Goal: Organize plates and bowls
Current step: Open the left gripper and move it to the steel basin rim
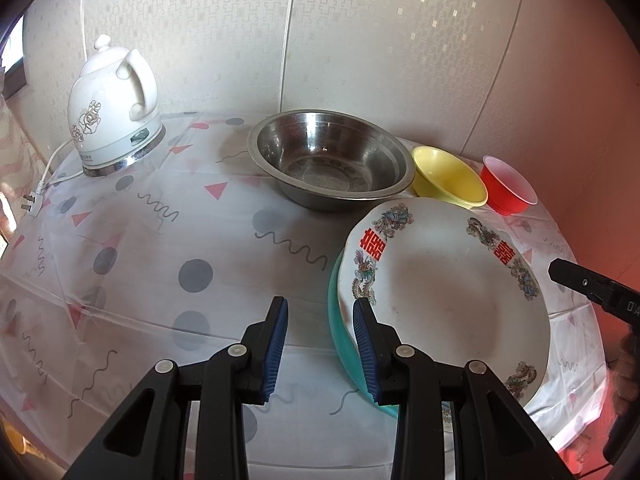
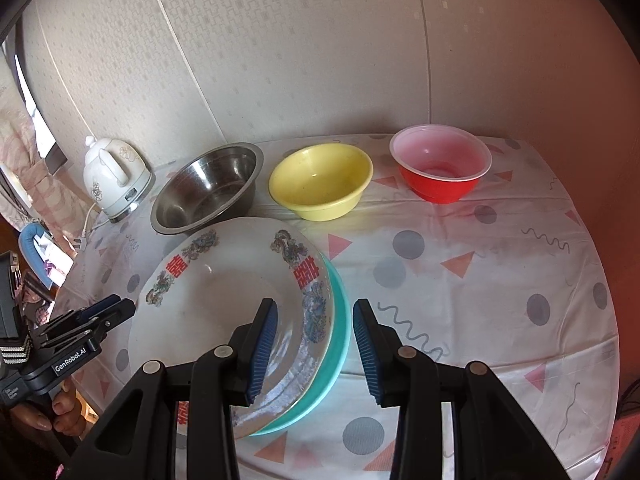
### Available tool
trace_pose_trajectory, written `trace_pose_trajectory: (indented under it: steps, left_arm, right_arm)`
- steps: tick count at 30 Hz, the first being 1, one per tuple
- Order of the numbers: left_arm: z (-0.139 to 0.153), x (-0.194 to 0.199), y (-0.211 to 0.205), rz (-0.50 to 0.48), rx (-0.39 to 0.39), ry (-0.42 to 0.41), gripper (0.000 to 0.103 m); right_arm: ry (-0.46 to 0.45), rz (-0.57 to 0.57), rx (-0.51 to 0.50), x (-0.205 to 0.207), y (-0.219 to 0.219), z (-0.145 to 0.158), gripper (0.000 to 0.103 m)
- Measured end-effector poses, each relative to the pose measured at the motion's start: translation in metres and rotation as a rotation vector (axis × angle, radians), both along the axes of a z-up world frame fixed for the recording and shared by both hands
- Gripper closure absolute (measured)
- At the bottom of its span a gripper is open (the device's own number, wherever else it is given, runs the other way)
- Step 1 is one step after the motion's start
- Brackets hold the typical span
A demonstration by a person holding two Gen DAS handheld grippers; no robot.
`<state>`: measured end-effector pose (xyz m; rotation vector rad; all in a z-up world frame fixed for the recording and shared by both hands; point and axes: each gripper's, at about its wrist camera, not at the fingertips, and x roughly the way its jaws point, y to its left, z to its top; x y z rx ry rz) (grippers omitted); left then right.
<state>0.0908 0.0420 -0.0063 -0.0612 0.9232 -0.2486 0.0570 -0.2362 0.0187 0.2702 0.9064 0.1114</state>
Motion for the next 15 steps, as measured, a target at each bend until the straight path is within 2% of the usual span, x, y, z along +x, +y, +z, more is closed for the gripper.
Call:
trace_pose_trajectory:
  steps: [11,15]
  left_arm:
    - [-0.008,0.011,0.017,0.042,-0.011,0.033,0.067]
    - [-0.011,0.02,0.032,0.081,-0.041,0.062,0.062]
  right_arm:
    - [0.0,0.126,0.093,0.038,0.042,0.013,0.063]
    - [0.016,0.154,0.141,0.056,0.054,0.016,0.062]
